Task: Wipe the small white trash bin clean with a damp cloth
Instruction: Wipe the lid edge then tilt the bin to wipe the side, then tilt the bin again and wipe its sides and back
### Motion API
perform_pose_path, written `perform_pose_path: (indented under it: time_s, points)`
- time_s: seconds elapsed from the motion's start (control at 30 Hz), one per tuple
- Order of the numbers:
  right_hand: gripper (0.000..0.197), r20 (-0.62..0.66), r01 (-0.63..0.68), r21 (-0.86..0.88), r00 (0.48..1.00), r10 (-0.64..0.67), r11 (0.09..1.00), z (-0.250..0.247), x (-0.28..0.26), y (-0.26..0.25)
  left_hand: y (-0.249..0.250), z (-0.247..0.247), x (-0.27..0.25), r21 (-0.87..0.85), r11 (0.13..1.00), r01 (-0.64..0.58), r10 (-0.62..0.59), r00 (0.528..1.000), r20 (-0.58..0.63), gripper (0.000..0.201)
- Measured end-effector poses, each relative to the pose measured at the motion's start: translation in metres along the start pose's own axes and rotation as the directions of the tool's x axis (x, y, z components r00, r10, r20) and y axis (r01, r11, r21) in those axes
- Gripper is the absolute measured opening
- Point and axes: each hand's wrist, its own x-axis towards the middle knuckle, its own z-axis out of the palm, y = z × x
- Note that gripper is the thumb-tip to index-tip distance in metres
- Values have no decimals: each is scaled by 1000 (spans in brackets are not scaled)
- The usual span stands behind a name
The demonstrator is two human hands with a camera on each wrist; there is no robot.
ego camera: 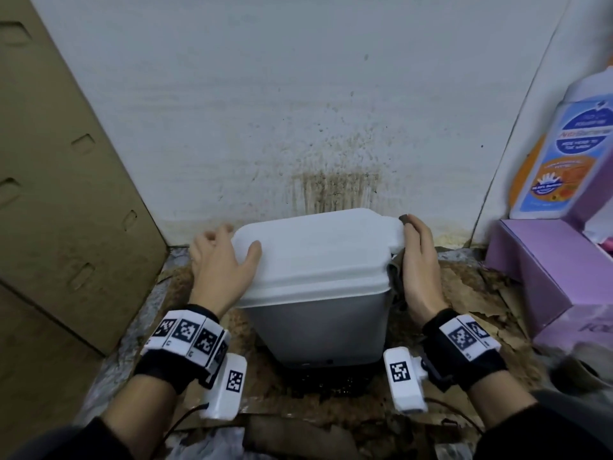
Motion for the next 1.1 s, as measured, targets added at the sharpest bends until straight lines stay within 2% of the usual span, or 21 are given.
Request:
perform_pose_path:
  time_s: [0.07, 0.13, 0.2, 0.4, 0.53, 0.73, 0.87, 0.93, 1.0, 1.1]
  points:
    - [45, 32, -6, -6, 999, 6, 1000, -7, 3, 6, -6, 2, -4, 14, 996, 88, -88, 991, 101, 80]
    - [58, 68, -10, -28, 998, 12, 1000, -13, 5, 9, -15, 6, -5, -12, 988, 156, -148, 957, 250, 103]
    - [65, 97, 3, -85, 995, 5, 996, -20, 8, 9, -22, 12, -5, -65, 982, 177, -146, 934, 327, 111]
    - [59, 168, -5, -247, 985, 48, 969, -39, 20, 10, -14, 24, -13, -242, 953, 184, -109, 949, 294, 101]
    - [53, 165, 6, -250, 986, 36, 968, -43, 15, 10, -13, 24, -16, -268, 948, 169, -100, 963, 252, 90]
    - [55, 49, -5, -241, 999, 18, 970, -37, -26, -2, -17, 13, -5, -313, 945, 91, -19, 974, 226, 85]
    - [62, -57, 2, -185, 998, -13, 983, -30, -63, 3, -21, 11, 7, -348, 938, -13, 88, 976, 202, 74]
    - [64, -69, -2, -172, 998, -10, 985, -27, -74, 10, -23, 14, 12, -361, 932, -28, 109, 972, 207, 68]
    - [62, -72, 11, -155, 997, -23, 988, -26, -78, 16, -23, 19, 16, -354, 935, 2, 82, 972, 221, 71]
    - [49, -120, 29, -58, 992, -36, 998, -26, -73, 20, -20, 27, 15, -309, 945, 106, -32, 971, 235, 85]
